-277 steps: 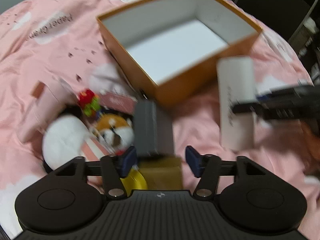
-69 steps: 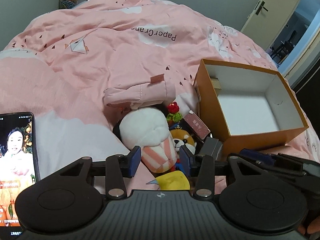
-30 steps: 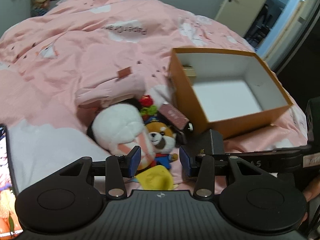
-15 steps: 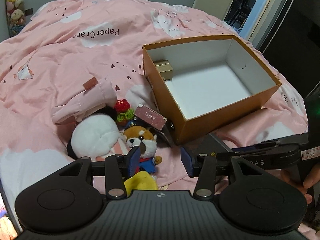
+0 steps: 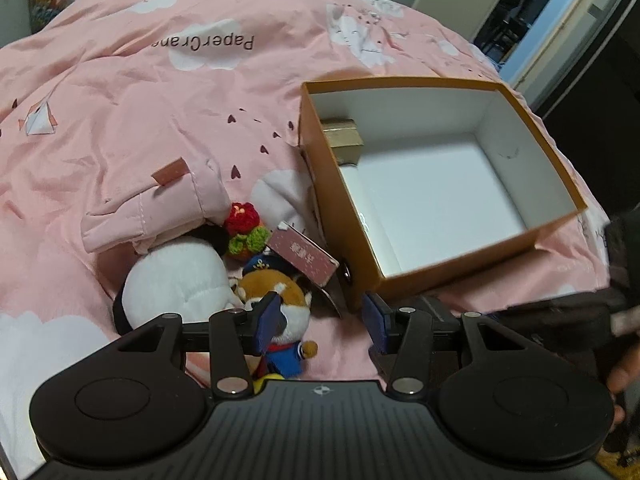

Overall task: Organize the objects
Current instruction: 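Grasp the dark grey box with the right gripper and lift it, then grasp the pink-red card box with the left gripper while the right gripper carries the grey box, then lower both boxes into the orange box and open both grippers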

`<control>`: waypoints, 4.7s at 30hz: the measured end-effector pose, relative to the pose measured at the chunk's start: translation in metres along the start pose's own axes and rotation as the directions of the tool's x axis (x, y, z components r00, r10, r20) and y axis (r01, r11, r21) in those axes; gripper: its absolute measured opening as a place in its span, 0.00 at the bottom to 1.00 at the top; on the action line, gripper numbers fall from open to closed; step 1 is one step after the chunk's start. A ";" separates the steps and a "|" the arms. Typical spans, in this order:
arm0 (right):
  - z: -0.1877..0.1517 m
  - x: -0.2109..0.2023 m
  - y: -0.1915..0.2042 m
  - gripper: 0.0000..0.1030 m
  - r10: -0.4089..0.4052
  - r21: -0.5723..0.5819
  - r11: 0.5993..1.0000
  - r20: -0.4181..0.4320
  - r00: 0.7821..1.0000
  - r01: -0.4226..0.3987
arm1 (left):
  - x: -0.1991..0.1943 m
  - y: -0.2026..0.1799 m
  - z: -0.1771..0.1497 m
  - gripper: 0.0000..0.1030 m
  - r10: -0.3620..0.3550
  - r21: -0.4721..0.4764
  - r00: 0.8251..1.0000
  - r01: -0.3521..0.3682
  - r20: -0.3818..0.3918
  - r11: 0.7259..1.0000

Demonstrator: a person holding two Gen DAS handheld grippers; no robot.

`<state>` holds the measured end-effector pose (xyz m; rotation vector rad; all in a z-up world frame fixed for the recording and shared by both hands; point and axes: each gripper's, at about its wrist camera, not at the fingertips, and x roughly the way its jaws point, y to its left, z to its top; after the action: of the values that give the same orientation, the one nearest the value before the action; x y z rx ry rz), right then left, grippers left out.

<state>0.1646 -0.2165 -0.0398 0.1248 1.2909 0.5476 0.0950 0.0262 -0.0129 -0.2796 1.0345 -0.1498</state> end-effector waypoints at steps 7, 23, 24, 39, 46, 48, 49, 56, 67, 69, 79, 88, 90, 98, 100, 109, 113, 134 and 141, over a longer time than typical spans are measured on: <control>0.007 -0.075 0.021 0.34 0.024 -0.161 0.987 0.084 0.996 -0.010 | 0.012 0.013 0.023 0.54 -0.014 -0.104 1.000 0.013 -0.012 0.995; 0.062 -0.110 0.018 0.34 -0.033 -0.151 0.985 0.291 0.956 0.081 | 0.079 0.046 0.049 0.54 -0.017 -0.435 0.992 -0.040 -0.127 0.900; 0.064 -0.105 0.017 0.34 -0.036 -0.148 0.986 0.287 0.957 0.081 | 0.082 0.045 0.050 0.53 -0.010 -0.432 0.992 -0.044 -0.123 0.901; 0.081 -0.096 -0.005 0.34 -0.046 -0.033 0.998 0.328 0.944 0.060 | 0.049 0.035 0.049 0.28 0.023 -0.370 1.000 -0.026 -0.014 0.929; 0.083 -0.102 -0.014 0.34 -0.048 0.000 0.999 0.359 0.932 0.051 | -0.002 0.022 0.057 0.26 0.061 -0.295 0.992 -0.025 0.114 0.955; 0.083 -0.102 -0.015 0.34 -0.044 0.002 0.999 0.361 0.932 0.046 | -0.013 0.017 0.061 0.26 0.060 -0.277 0.988 -0.019 0.141 0.961; 0.083 -0.102 -0.015 0.34 -0.040 0.001 0.999 0.362 0.931 0.043 | -0.020 0.013 0.064 0.26 0.061 -0.261 0.985 -0.018 0.159 0.965; 0.086 -0.108 -0.022 0.34 -0.024 0.003 1.000 0.384 0.923 0.025 | -0.055 -0.041 0.094 0.26 0.004 -0.014 0.958 0.000 0.286 1.000; 0.096 -0.103 -0.054 0.34 -0.028 0.071 0.997 0.372 0.928 0.001 | 0.019 -0.136 0.110 0.26 -0.069 0.372 0.978 -0.009 0.196 0.928; 0.096 -0.098 -0.058 0.34 -0.033 0.074 0.997 0.358 0.933 0.007 | 0.042 -0.142 0.108 0.26 -0.068 0.430 0.985 -0.006 0.157 0.903; 0.099 -0.080 -0.073 0.34 -0.069 0.087 0.995 0.312 0.948 0.044 | 0.098 -0.147 0.074 0.26 0.013 0.689 0.997 -0.059 0.072 0.722; 0.102 -0.068 -0.073 0.34 -0.080 0.078 0.995 0.273 0.959 0.061 | 0.111 -0.146 0.062 0.26 0.025 0.750 1.000 -0.026 0.013 0.661; 0.104 -0.066 -0.072 0.34 -0.089 0.075 0.995 0.265 0.960 0.072 | 0.110 -0.146 0.064 0.26 0.018 0.735 1.000 0.003 -0.021 0.678; 0.111 -0.061 -0.069 0.34 -0.133 0.069 0.990 0.240 0.962 0.120 | 0.108 -0.128 0.071 0.35 -0.108 0.582 0.978 0.193 -0.179 0.790; 0.113 -0.059 -0.068 0.34 -0.139 0.069 0.990 0.234 0.962 0.126 | 0.107 -0.122 0.072 0.36 -0.146 0.539 0.967 0.238 -0.209 0.808; 0.117 -0.049 -0.065 0.34 -0.162 0.062 0.986 0.193 0.968 0.153 | 0.103 -0.103 0.082 0.39 -0.195 0.463 0.960 0.269 -0.202 0.844; 0.119 -0.042 -0.068 0.34 -0.150 0.070 0.988 0.153 0.977 0.141 | 0.099 -0.094 0.085 0.39 -0.150 0.442 0.978 0.201 -0.148 0.874; 0.119 -0.021 -0.066 0.45 -0.304 -0.022 0.952 0.005 0.953 0.304 | 0.038 -0.062 0.066 0.39 -0.081 0.312 0.984 0.028 0.160 0.950; 0.122 -0.015 -0.069 0.45 -0.328 -0.037 0.944 -0.019 0.945 0.327 | 0.019 -0.049 0.061 0.39 -0.045 0.248 0.979 -0.006 0.200 0.969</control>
<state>0.2979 -0.2578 -0.0178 -0.1246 1.2929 0.2849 0.1571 -0.0156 0.0153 -0.0755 0.7993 -0.2608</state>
